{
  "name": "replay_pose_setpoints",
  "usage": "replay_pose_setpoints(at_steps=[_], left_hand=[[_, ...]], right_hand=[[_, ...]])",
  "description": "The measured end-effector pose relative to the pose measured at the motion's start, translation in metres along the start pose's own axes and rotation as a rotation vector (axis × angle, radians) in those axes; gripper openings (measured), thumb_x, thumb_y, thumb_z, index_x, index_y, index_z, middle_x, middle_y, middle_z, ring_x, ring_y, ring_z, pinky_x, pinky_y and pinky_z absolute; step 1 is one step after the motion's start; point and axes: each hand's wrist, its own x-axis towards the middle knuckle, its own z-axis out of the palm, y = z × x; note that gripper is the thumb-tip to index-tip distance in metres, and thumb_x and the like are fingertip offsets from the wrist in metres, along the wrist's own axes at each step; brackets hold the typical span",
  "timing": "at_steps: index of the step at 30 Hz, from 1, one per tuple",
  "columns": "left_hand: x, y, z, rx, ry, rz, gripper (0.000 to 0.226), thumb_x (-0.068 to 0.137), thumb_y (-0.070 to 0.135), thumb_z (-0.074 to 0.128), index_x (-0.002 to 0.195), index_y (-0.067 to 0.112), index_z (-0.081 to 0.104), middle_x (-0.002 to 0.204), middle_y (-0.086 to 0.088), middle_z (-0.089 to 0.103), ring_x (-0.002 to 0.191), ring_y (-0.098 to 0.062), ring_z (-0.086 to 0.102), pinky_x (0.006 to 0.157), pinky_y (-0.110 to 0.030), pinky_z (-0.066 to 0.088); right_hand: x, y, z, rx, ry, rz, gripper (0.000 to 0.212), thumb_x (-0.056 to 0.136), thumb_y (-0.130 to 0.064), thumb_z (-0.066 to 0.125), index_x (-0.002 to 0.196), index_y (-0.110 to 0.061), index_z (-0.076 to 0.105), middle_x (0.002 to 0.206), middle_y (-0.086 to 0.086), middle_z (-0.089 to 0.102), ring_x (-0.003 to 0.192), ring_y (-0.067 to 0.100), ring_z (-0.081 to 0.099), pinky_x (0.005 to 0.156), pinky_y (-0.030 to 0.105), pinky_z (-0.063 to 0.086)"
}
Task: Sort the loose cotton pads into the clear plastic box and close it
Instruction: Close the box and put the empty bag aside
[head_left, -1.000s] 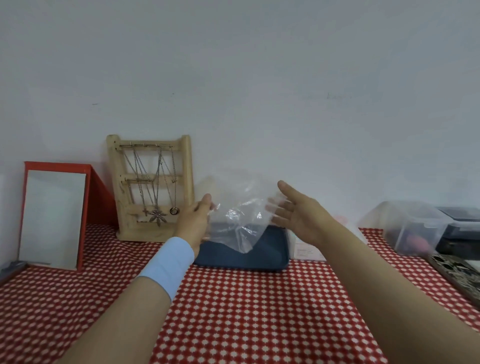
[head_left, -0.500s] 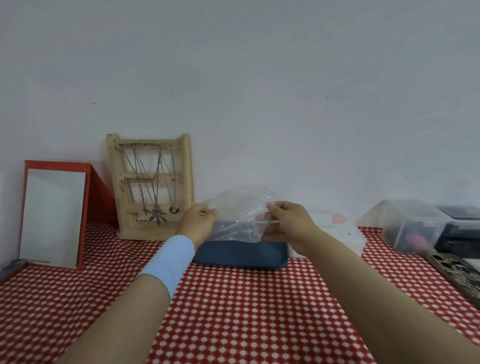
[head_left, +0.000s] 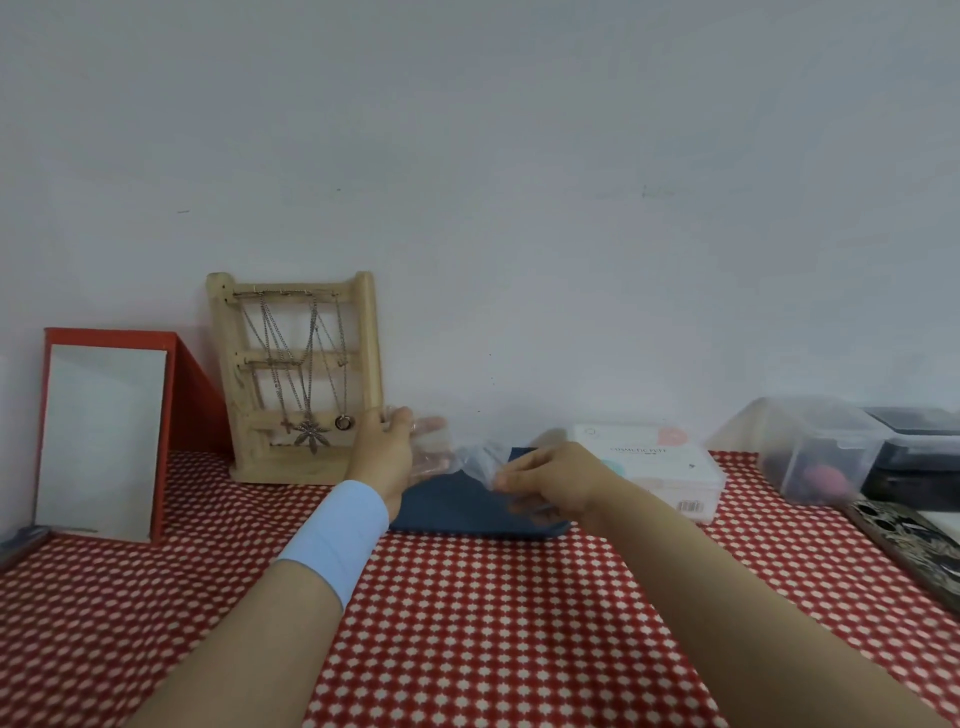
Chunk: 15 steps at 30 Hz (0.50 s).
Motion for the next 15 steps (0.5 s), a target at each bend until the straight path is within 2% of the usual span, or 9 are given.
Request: replay_pose_setpoints(at_steps=[2,3,5,6,8,10,11,13,15], left_hand=[[0.004,-0.002,-0.007,0.039,0.069,0.023,0.024,0.109,0.025,0.038,0.127,0.011,0.046,0.100,0.001,0.077,0.070,-0.013,0.075,0.062,-0.030,0.060],[0.007,-0.003,-0.012,0.064,0.099,0.025,0.026,0.109,0.026,0.038,0.128,0.011,0.047,0.098,0.005,0.078,0.076,-0.011,0.075,0.071,-0.034,0.061],[0.012,-0.006,-0.021,0.070,0.092,0.004,0.030,0.108,0.029,0.040,0.132,0.013,0.050,0.098,0.010,0.078,0.098,-0.018,0.072,0.089,-0.047,0.059],[0.013,-0.007,-0.023,0.040,0.060,-0.011,0.029,0.108,0.028,0.042,0.131,0.014,0.051,0.102,0.010,0.077,0.105,-0.021,0.071,0.090,-0.048,0.059],[0.010,-0.005,-0.023,-0.036,-0.022,-0.037,0.026,0.106,0.023,0.047,0.130,0.013,0.050,0.111,0.005,0.075,0.102,-0.023,0.073,0.079,-0.041,0.062],[0.001,0.000,-0.017,-0.040,-0.071,-0.010,0.031,0.103,0.019,0.053,0.133,0.014,0.047,0.121,0.003,0.072,0.095,-0.018,0.075,0.063,-0.030,0.062],[-0.002,0.002,-0.014,-0.010,-0.073,0.030,0.039,0.101,0.018,0.058,0.137,0.018,0.043,0.129,0.004,0.066,0.092,-0.012,0.074,0.059,-0.025,0.060],[-0.007,0.003,-0.013,0.052,-0.085,0.142,0.062,0.097,0.017,0.065,0.147,0.030,0.033,0.130,0.022,0.051,0.093,0.000,0.069,0.064,-0.023,0.060],[-0.008,0.003,-0.018,0.150,-0.127,0.216,0.068,0.099,0.020,0.063,0.154,0.039,0.029,0.114,0.039,0.050,0.119,-0.003,0.057,0.088,-0.031,0.058]], right_hand=[[0.000,0.002,-0.003,0.077,0.065,-0.043,0.013,0.081,-0.023,0.085,0.084,-0.011,0.080,0.080,0.005,0.076,0.077,0.022,0.073,0.065,0.029,0.054],[-0.001,0.003,-0.005,0.103,0.090,-0.067,0.011,0.082,-0.020,0.084,0.081,-0.011,0.079,0.080,0.009,0.076,0.080,0.028,0.074,0.066,0.030,0.055],[-0.005,0.006,-0.013,0.032,0.075,-0.106,0.009,0.086,-0.016,0.080,0.082,-0.009,0.078,0.087,0.013,0.077,0.090,0.033,0.074,0.073,0.032,0.060],[-0.006,0.006,-0.015,-0.003,0.026,-0.105,0.010,0.088,-0.016,0.077,0.088,-0.006,0.077,0.094,0.014,0.077,0.092,0.031,0.074,0.078,0.034,0.062],[-0.005,0.005,-0.018,0.129,-0.113,-0.048,0.023,0.094,-0.022,0.069,0.111,-0.006,0.067,0.116,0.017,0.071,0.104,0.029,0.071,0.087,0.045,0.062],[0.000,0.001,-0.018,0.472,-0.223,0.053,0.049,0.096,-0.036,0.062,0.137,-0.014,0.047,0.137,0.022,0.056,0.120,0.043,0.062,0.085,0.052,0.060],[0.004,-0.001,-0.018,0.574,-0.240,0.061,0.056,0.096,-0.044,0.060,0.143,-0.023,0.040,0.143,0.025,0.050,0.124,0.048,0.057,0.083,0.052,0.060],[0.006,-0.007,-0.014,0.551,-0.156,-0.001,0.050,0.099,-0.049,0.055,0.144,-0.036,0.038,0.138,0.024,0.052,0.119,0.042,0.061,0.080,0.048,0.061],[0.006,-0.010,-0.011,0.386,0.037,-0.133,0.041,0.103,-0.030,0.057,0.143,-0.029,0.049,0.113,0.012,0.067,0.099,0.027,0.064,0.071,0.035,0.059]])
